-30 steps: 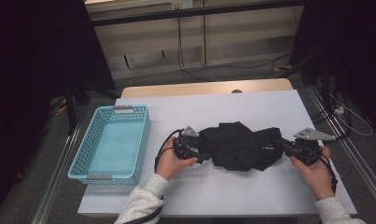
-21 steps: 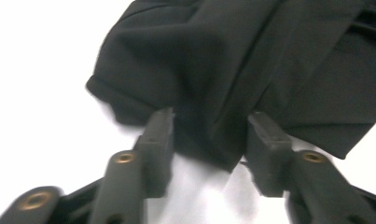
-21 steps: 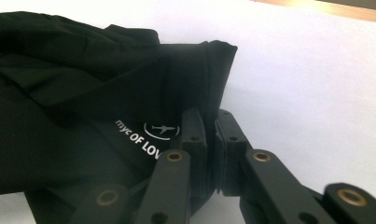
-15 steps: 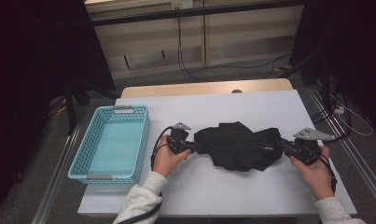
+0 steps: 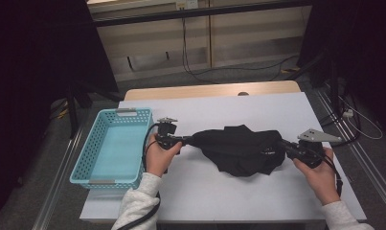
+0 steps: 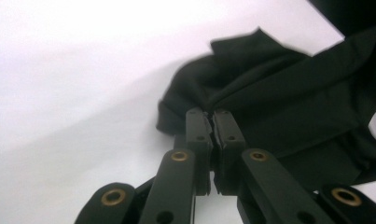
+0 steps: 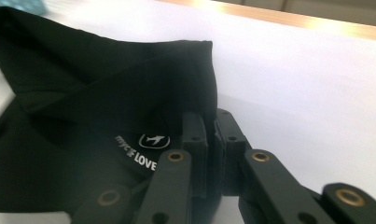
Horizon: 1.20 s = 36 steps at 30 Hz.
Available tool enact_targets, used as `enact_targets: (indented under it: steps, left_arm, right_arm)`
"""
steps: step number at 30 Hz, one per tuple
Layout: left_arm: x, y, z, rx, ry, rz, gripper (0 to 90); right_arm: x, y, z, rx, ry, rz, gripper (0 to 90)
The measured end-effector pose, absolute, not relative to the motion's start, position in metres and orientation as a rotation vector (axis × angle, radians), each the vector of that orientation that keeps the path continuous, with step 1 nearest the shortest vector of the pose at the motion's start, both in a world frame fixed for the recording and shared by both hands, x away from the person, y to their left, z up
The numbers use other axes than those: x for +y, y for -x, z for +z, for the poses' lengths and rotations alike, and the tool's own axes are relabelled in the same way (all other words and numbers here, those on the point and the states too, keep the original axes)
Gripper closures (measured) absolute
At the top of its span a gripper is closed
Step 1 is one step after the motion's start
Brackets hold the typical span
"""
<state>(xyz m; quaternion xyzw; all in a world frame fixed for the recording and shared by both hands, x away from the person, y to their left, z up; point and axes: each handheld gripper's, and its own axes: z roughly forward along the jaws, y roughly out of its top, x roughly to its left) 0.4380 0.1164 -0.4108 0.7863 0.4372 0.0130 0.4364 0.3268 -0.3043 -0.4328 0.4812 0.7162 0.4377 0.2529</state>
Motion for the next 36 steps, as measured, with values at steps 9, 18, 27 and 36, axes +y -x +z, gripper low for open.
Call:
enact_targets:
  steps: [9, 18, 27, 36]
  left_arm:
    - [0.138, -0.441, -0.399, 1.177, -1.915, 0.056, 87.0]
    - [0.111, -0.458, -0.416, 1.139, -1.946, 0.027, 85.8]
    - [0.112, -0.460, -0.420, 1.081, -1.908, 0.088, 50.3]
    - [0.099, -0.452, -0.427, 0.941, -2.034, 0.137, 40.6]
  right_arm:
    - [-0.282, -0.333, -0.429, 2.014, -1.250, 1.246, 85.1]
    - [-0.305, -0.331, -0.443, 2.010, -1.416, 1.154, 85.3]
    - [-0.324, -0.330, -0.450, 1.966, -1.525, 1.028, 85.1]
    - [-0.332, -0.329, -0.450, 1.941, -1.543, 1.015, 84.6]
